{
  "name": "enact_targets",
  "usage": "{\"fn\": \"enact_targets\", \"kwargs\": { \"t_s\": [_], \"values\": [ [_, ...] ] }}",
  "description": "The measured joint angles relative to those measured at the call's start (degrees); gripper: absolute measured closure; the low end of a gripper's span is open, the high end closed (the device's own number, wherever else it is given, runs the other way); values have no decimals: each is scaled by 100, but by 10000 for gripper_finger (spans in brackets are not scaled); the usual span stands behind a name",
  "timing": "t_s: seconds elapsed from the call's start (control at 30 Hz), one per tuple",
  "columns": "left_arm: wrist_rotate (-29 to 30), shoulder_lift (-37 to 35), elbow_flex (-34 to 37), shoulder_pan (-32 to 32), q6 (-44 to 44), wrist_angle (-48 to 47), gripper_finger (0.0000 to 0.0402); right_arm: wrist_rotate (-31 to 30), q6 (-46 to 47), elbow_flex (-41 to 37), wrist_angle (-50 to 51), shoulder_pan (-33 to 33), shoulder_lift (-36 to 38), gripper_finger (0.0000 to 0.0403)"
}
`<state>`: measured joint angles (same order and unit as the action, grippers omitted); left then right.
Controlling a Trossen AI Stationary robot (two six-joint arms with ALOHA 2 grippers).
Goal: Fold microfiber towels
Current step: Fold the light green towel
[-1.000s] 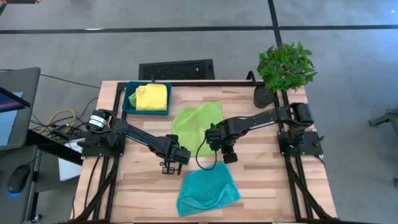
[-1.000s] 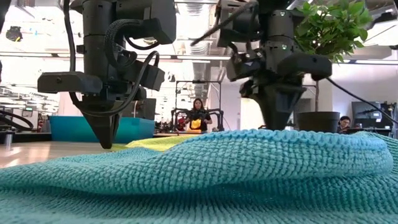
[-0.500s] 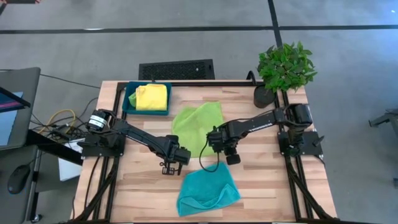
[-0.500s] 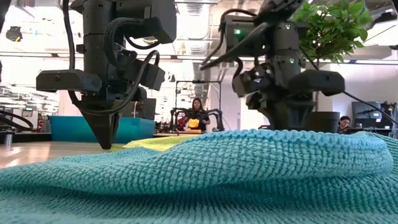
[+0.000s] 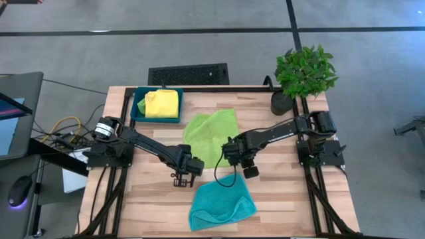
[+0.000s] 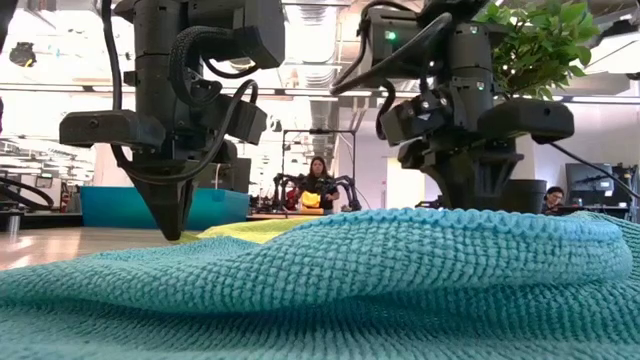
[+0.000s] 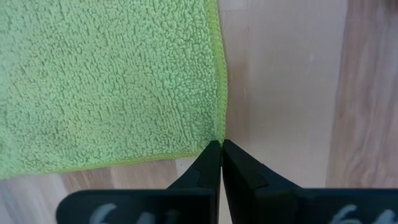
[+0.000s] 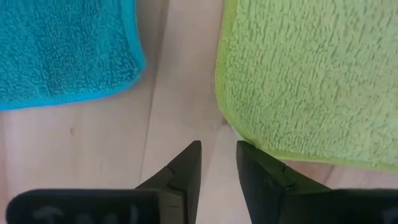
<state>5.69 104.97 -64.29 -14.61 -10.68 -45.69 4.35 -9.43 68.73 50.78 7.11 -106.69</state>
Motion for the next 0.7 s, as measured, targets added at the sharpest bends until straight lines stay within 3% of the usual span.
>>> {"fn": "enact_targets", "kwargs": {
  "t_s": [0.37, 0.7],
  "values": [
    [-41, 0, 0, 0, 33, 17, 401, -21, 44, -4, 263, 28, 169, 278],
    [-41, 0, 0, 0, 37, 20, 401, -150, -93, -71, -86, 39, 38, 278]
  ]
}}
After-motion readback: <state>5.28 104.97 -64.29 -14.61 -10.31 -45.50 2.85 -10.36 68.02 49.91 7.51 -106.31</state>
